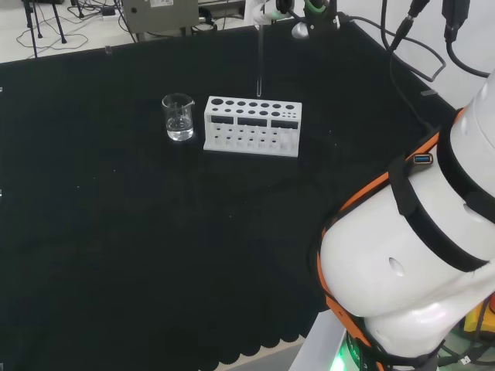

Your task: Stir in the beaker to the left of the white test tube rack with the glass rod.

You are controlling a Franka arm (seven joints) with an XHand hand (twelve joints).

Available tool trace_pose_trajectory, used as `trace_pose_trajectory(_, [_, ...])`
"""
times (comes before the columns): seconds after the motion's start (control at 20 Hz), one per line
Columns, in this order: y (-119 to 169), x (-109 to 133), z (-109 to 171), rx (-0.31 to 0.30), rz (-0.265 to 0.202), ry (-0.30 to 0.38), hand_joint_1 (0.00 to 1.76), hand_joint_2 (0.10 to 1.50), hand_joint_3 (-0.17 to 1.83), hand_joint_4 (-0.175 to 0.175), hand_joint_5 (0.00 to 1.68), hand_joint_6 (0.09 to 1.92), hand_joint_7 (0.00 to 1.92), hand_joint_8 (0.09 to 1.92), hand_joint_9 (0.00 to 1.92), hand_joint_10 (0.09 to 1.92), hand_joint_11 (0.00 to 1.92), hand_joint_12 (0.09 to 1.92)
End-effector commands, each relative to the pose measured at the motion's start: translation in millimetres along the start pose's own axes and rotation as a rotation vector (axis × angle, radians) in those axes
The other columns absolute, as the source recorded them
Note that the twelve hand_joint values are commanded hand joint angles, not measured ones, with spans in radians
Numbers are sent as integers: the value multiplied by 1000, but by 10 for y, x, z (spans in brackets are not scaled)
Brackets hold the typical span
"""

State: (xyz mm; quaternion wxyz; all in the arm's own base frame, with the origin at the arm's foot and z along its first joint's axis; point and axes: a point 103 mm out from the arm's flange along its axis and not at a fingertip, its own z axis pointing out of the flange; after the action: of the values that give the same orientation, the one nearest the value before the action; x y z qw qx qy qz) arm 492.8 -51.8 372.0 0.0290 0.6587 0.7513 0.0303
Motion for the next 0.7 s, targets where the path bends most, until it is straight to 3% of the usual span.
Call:
trace_pose_trajectory(0.05, [-5,-1,2,-4,-2,9,1296,1033,46,-175,1161,388,1138,1068,1718,598,1205,848])
trace_pose_trajectory(0.4, [182,140,25,0,-23,23,1296,1036,40,-175,1163,384,1138,1068,1719,596,1207,846])
trace_pose_trajectory(0.7, [435,381,7,4,-103,56,1296,1038,35,-175,1165,381,1138,1067,1720,595,1208,844])
